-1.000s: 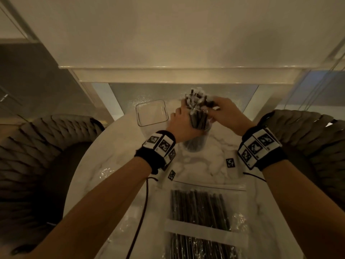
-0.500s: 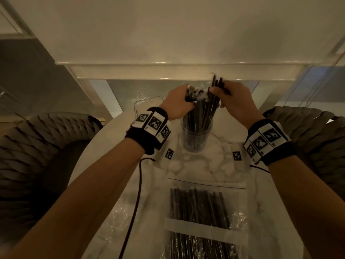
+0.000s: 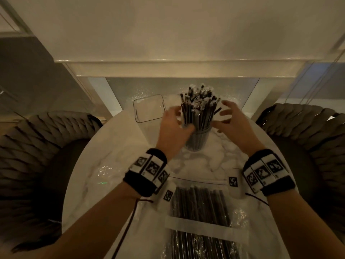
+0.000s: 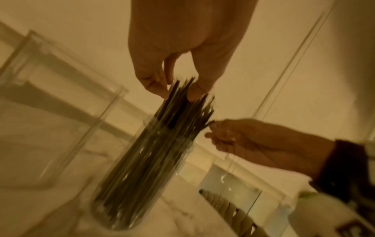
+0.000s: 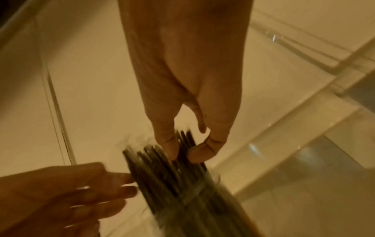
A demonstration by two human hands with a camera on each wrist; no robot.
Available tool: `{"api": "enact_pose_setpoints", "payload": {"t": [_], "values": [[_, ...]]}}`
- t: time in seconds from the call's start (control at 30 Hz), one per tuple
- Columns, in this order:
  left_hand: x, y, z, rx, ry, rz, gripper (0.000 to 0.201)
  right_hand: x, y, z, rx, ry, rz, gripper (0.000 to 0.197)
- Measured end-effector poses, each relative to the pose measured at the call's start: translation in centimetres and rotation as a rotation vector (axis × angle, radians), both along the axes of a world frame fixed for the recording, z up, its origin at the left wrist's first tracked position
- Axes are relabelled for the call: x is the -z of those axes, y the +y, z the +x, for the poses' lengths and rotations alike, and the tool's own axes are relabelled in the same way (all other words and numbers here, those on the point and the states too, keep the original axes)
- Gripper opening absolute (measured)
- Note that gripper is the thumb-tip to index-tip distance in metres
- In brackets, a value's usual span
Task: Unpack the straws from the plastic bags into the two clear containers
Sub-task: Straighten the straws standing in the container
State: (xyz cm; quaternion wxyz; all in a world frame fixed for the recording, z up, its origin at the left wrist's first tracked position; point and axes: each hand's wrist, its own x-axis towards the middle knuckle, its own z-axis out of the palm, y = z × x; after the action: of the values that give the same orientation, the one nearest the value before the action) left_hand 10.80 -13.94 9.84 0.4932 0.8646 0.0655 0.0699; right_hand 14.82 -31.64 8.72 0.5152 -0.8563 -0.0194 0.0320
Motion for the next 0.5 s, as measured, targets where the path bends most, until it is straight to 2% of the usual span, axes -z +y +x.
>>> {"api": "enact_pose_setpoints", "payload": {"t": [0.07,0.1,0.17,0.23,0.27,0.4,0.5], "values": [[1.5,-1.1,0.5,0.11,0.064,0.156,0.071,0.8,1.4,0.5,-0.028,-0.024,-0.027,0.044],[1.9,-1.4,1.1,0.115,0.073,0.194,0.072,0.6,1.9,0.9,-0.021,-0.058,-0.038,0.033],[1.7,-1.3,2.7,0.063,0.055,0.22,0.052,-0.8,2.5,2.1,-0.014,-0.124,-0.04,0.018],[0.6,-0.6,3.9,0.055,0.007,0.262,0.03,-2.9,2.4,3.2,-0.026,-0.185,-0.094,0.017],[0.0,-0.3,4.4,0.067,-0.007,0.263,0.026,-3.7,2.2,3.8,-0.047,-0.2,-0.119,0.019],[-1.5,0.2,5.2,0.14,0.024,0.294,0.024,-4.2,2.4,4.8,-0.122,-0.211,-0.258,0.029],[-1.3,0.2,4.6,0.212,0.1,0.301,0.025,-3.0,2.7,4.1,-0.166,-0.209,-0.314,0.02]]}}
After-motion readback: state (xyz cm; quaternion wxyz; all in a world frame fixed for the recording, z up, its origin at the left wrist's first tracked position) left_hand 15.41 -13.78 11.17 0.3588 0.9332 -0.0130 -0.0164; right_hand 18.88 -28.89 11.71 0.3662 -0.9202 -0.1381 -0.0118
